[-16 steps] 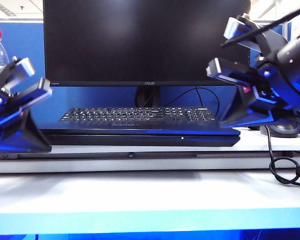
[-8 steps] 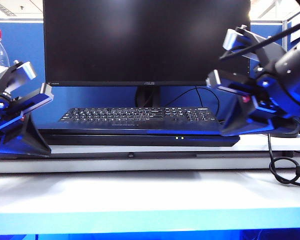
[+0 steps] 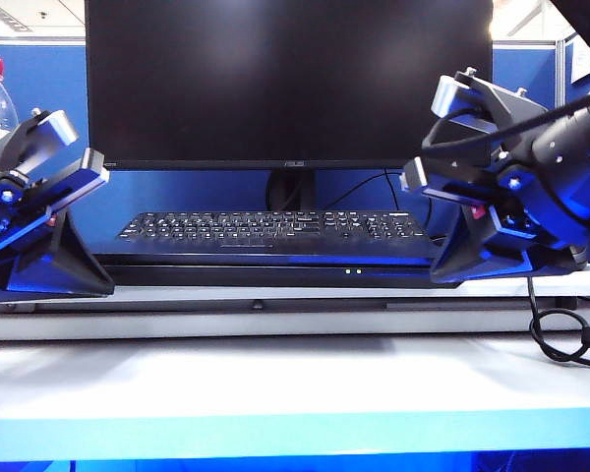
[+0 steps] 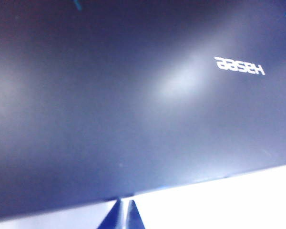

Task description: Open the lid of the black laptop.

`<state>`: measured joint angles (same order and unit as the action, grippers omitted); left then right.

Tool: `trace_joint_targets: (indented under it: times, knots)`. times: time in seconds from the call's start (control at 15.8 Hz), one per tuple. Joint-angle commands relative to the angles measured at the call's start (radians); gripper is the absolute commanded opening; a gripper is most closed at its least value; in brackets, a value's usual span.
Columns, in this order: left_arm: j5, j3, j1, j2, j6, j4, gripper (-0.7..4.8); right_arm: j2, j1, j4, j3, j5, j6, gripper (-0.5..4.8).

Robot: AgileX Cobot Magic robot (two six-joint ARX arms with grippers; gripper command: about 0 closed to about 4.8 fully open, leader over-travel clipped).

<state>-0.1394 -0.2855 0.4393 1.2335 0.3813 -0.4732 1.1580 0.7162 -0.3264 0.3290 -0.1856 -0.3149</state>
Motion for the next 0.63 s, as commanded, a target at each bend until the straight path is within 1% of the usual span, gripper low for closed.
trace_joint_targets:
  times: [0.06,0.19,0.44,0.51,0.63]
  knots:
    - [-0.044,-0.003,0.0,-0.002,-0.008,-0.04,0.25,0.002,-0.002,-0.023,0.003,0.002,0.001,-0.01]
    - [-0.06,-0.003,0.0,-0.002,-0.008,-0.067,0.25,0.002,-0.009,-0.023,0.003,0.001,0.002,-0.01]
    - [-0.069,-0.003,0.0,-0.002,-0.008,-0.076,0.25,0.002,-0.02,-0.031,0.003,0.002,0.005,-0.01]
    - [-0.103,-0.003,0.0,-0.002,-0.007,-0.084,0.25,0.002,-0.02,-0.031,0.003,0.002,0.005,-0.01]
    - [-0.132,-0.003,0.0,-0.002,-0.003,-0.081,0.25,0.002,-0.02,-0.031,0.003,0.002,0.005,-0.01]
